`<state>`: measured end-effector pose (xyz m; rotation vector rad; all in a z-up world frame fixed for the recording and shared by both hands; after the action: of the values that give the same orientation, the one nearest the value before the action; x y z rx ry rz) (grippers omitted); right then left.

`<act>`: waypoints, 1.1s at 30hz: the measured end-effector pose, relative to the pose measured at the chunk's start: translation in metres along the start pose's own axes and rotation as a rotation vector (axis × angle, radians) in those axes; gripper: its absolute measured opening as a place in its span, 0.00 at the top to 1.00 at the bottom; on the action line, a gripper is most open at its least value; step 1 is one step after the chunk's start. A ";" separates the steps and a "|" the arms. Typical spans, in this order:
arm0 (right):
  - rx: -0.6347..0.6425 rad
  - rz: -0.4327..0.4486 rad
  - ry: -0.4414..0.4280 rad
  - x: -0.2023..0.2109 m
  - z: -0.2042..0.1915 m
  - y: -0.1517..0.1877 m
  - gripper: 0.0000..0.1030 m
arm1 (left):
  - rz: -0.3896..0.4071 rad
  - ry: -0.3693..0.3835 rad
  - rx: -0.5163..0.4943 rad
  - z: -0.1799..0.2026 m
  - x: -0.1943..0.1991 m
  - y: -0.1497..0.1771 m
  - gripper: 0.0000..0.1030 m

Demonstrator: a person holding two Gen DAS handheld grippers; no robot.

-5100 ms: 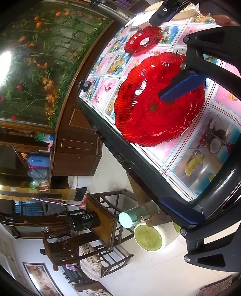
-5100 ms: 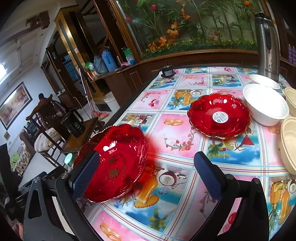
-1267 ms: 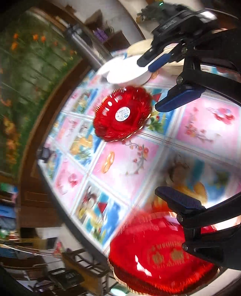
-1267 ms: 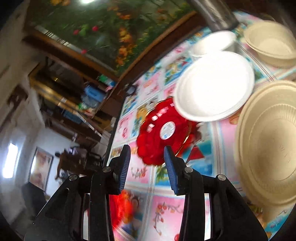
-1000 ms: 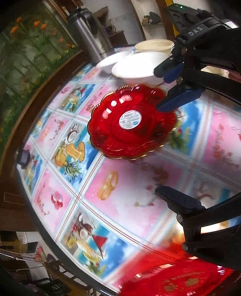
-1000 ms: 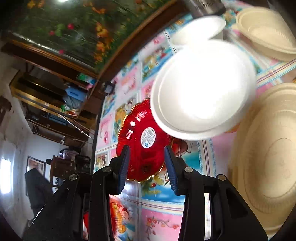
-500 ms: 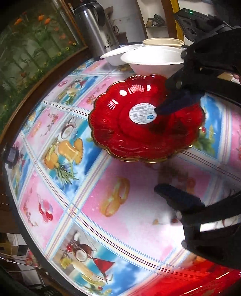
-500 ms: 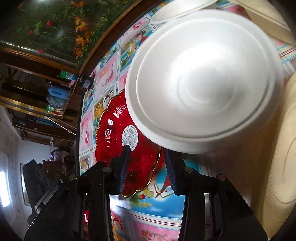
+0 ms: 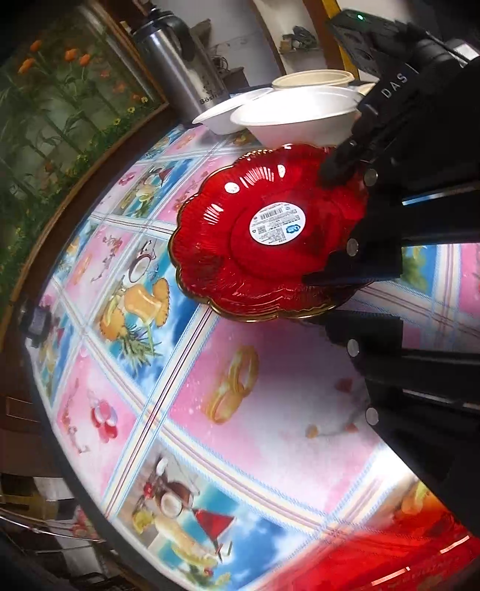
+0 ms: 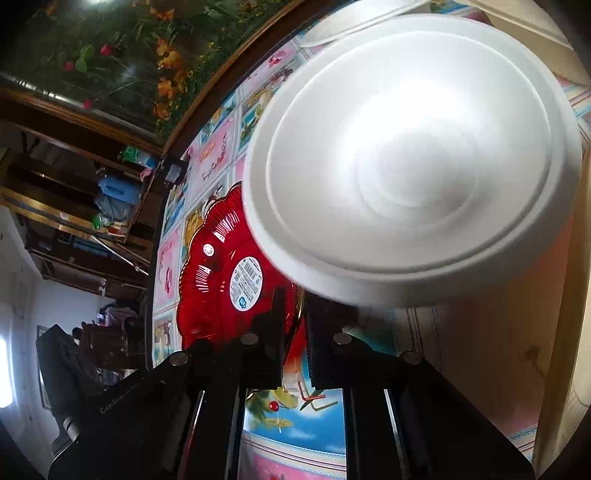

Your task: Organize plates and bowls

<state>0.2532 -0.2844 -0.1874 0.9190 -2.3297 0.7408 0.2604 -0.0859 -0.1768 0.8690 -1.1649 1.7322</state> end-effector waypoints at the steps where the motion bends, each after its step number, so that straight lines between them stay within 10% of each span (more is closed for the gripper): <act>1: 0.013 0.002 0.001 0.001 -0.003 0.001 0.91 | 0.007 0.003 0.005 -0.003 0.005 0.001 0.89; 23: 0.334 -0.082 -0.198 0.054 -0.128 0.155 0.90 | 0.246 -0.077 -0.010 -0.125 0.164 0.077 0.85; 33: 0.519 -0.258 -0.162 -0.005 -0.180 0.245 0.90 | 0.170 -0.169 0.100 -0.219 0.158 0.102 0.74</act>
<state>0.1258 -0.0138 -0.1335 1.5186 -2.1217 1.2237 0.0864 0.1423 -0.1439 1.0184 -1.3038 1.8976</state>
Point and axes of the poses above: each gripper's, at about its wrist camera, not at the fingertips, and x roughly against the way its jaws point, z to its right, y to its underside, the point moved 10 cm from there along -x, roughly the way its jaws point, and after that the axes turned 6 degrees about -y, right-handed, at the moved point
